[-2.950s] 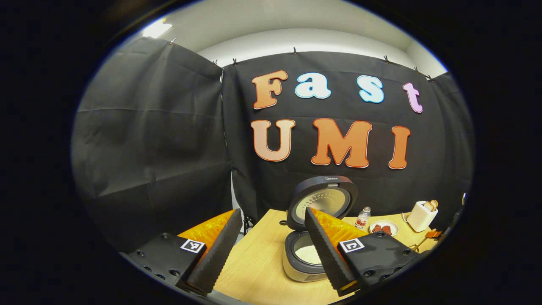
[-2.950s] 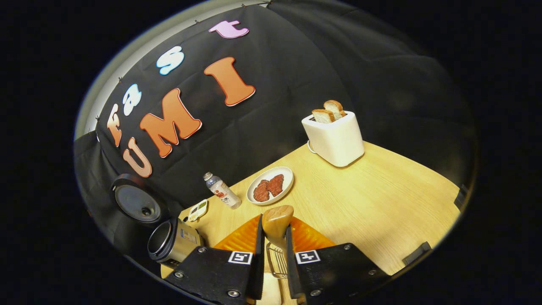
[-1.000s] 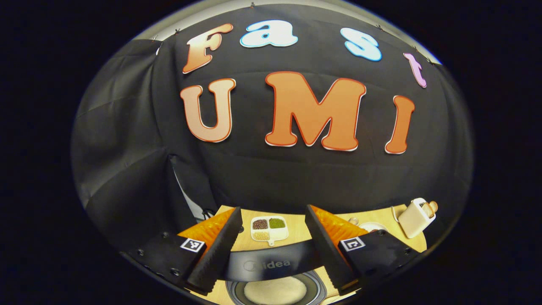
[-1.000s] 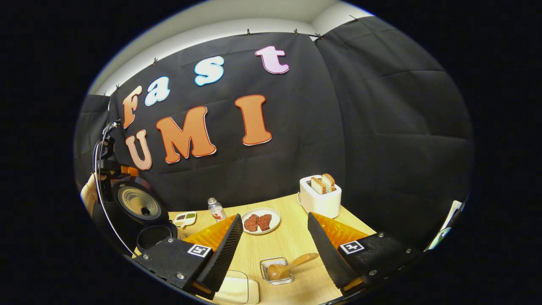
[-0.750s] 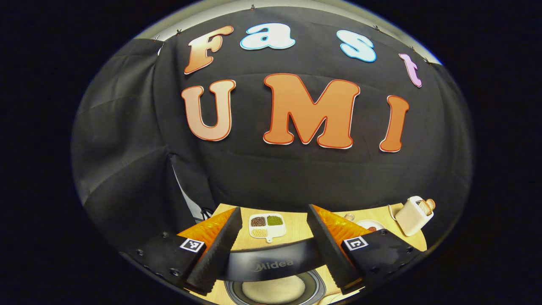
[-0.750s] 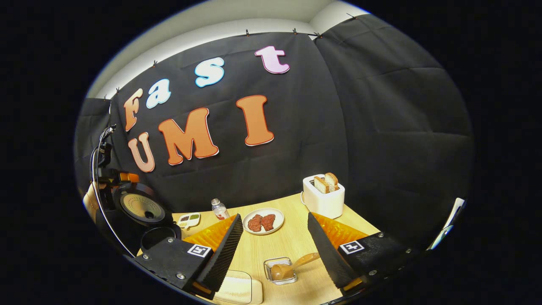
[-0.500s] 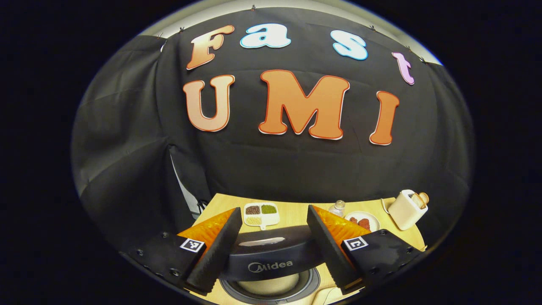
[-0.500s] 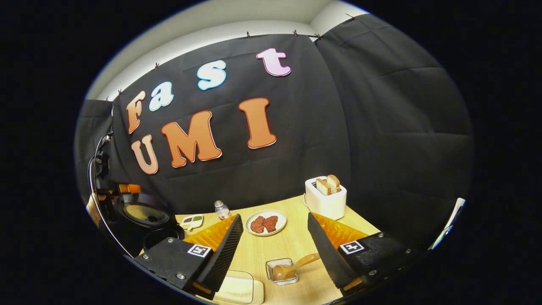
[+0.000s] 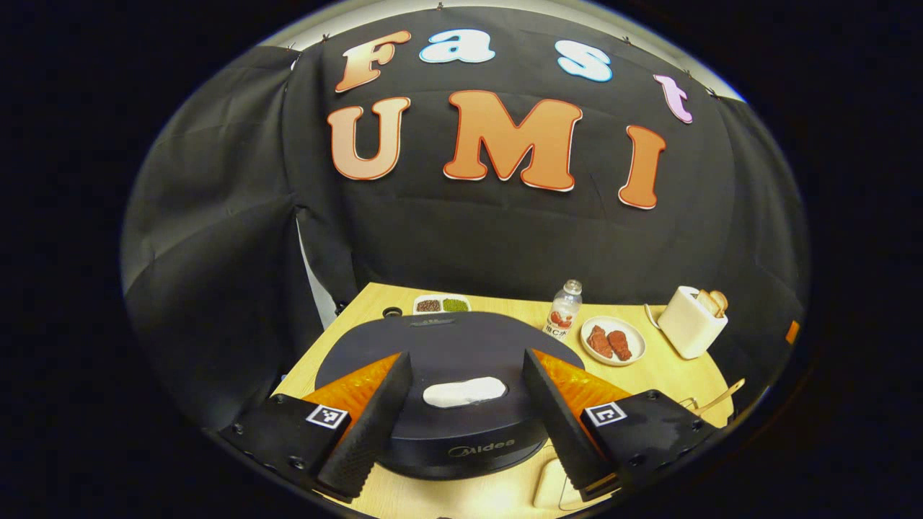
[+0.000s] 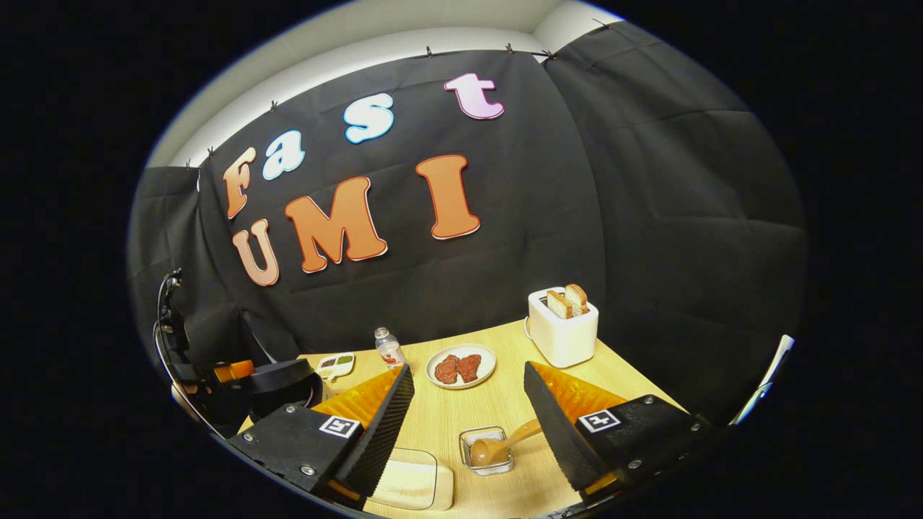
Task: Close the left gripper, press the button to open the rice cooker; take a wooden spoon from the chopstick holder with the right hand, scoop a spoonful of rice and pour it into the rice cooker, then put the wooden spoon back into the chopstick holder.
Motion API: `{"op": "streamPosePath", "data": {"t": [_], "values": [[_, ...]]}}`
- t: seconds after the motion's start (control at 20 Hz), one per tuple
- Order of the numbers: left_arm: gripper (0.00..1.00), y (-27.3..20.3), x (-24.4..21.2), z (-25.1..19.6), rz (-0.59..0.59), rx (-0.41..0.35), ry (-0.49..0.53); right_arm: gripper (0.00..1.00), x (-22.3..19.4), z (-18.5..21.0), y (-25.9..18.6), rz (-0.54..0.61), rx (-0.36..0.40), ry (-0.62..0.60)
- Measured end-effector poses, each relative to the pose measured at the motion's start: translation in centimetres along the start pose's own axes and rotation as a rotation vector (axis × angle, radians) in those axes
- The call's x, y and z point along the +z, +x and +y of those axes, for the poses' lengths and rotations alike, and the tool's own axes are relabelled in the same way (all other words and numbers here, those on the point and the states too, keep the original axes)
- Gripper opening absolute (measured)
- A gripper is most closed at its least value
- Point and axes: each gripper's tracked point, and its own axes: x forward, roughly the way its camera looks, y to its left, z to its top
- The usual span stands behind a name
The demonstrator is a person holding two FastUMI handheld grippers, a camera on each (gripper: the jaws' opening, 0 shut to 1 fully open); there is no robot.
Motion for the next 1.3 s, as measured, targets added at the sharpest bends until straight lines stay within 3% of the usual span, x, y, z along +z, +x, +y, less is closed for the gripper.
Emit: {"op": "streamPosePath", "data": {"t": [0.3, 0.4, 0.6, 0.75, 0.95, 1.1, 1.2, 1.25, 1.3], "values": [[0.95, 0.4, -3.8, 0.1, -0.028, 0.032, 0.041, 0.95, -1.0, 0.1, 0.0, 0.022, -0.002, 0.005], [1.0, 0.6, -5.5, -0.1, -0.016, 0.036, 0.062, 0.95, -1.4, 0.1, 0.1, 0.028, -0.004, 0.0], [0.96, 0.6, -6.7, 0.2, -0.038, 0.048, 0.057, 0.95, -2.0, 0.1, 0.1, 0.041, -0.005, 0.014], [1.0, 1.0, -8.0, 0.0, -0.009, 0.057, 0.058, 0.95, -2.3, -0.5, 0.2, 0.041, -0.022, 0.012], [1.0, 0.9, -7.0, 0.1, -0.038, 0.049, 0.08, 0.95, -2.4, -1.2, 0.3, 0.044, -0.039, -0.005], [0.96, 0.4, -6.7, 0.2, 0.024, 0.037, 0.053, 0.95, -1.5, -1.7, 0.0, 0.027, -0.046, -0.044], [1.0, -0.6, -4.2, 0.4, -0.011, 0.03, 0.001, 0.95, -0.4, -1.7, -0.1, 0.005, -0.044, -0.068], [0.95, -1.5, -2.3, 0.8, -0.038, 0.032, -0.002, 0.95, 0.1, -1.6, -0.3, -0.009, -0.043, -0.078], [0.98, -2.5, -0.5, 0.8, -0.068, 0.03, 0.002, 0.95, 0.6, -1.6, -0.3, -0.022, -0.042, -0.089]]}}
